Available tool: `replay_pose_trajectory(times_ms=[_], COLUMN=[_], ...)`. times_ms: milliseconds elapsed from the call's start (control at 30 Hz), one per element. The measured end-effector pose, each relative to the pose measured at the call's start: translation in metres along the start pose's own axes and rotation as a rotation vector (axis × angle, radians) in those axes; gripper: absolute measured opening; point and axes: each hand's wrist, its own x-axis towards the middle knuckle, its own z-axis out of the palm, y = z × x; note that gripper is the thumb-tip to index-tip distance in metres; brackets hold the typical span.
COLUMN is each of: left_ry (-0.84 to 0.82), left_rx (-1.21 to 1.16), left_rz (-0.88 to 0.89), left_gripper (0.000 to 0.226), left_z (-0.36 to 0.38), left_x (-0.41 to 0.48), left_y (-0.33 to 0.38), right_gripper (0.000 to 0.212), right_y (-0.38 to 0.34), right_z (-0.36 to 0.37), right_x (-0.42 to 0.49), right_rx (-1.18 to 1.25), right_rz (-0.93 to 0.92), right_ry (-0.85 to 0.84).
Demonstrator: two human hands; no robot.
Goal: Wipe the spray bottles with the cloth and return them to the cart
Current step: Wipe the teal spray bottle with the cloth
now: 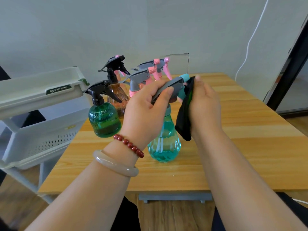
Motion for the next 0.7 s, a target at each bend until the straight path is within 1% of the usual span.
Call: replay_pose_trajectory(times_ms=[33, 100, 167, 233, 300, 400, 467, 533, 567, 633, 700], left_ry=[-0.013, -0.025, -0.019, -0.012, -0.023, 0.003, 0.032, 0.053, 0.062, 0.076, 0.078], left_rx=[-0.001, -0.011, -0.004, 0.033, 0.006, -0.029, -0.095, -0.189, -0.217, -0.218, -0.223], left_rz=[-0.003, -0.008, 0.002, 0.011, 0.001, -0.011, -0.022, -0.062, -0.085, -0.122, -0.118], left_gripper=[0.023, 0.023, 0.023, 0.023, 0.022, 0.022, 0.032, 0.047, 0.050, 0.044, 0.026], left_z=[0.000, -0.001, -0.002, -0.003, -0.004, -0.005, -0.005, -0.003, 0.000, 0.007, 0.016], left_x=[0.000, 0.001, 0.002, 0.003, 0.004, 0.006, 0.005, -0.001, -0.006, -0.017, -0.026], left_y=[0.000, 0.000, -0.001, -0.001, -0.002, -0.003, -0.004, -0.007, -0.011, -0.020, -0.029], right_gripper=[0.041, 0.039, 0.047, 0.055, 0.057, 0.054, 0.050, 0.046, 0.043, 0.039, 0.032], right_y=[0.000, -0.002, -0.008, -0.009, 0.000, 0.015, 0.020, 0.019, 0.019, 0.014, 0.013], right_z=[-0.001, -0.001, 0.002, 0.004, 0.002, -0.003, -0.007, -0.009, -0.011, -0.012, -0.009], right_x=[-0.001, -0.002, -0.003, -0.001, 0.001, -0.002, -0.005, -0.005, -0.004, -0.003, -0.004], right_rx=[0.045, 0.046, -0.025, -0.140, -0.185, -0.120, -0.101, -0.095, -0.116, -0.196, -0.213], right_rz=[0.024, -0.035, -0.112, -0.124, -0.082, -0.003, -0.015, -0.084, -0.134, -0.245, -0.328], right_ry=[0.014, -0.001, -0.065, -0.075, -0.063, 0.014, 0.074, 0.116, 0.138, 0.177, 0.189])
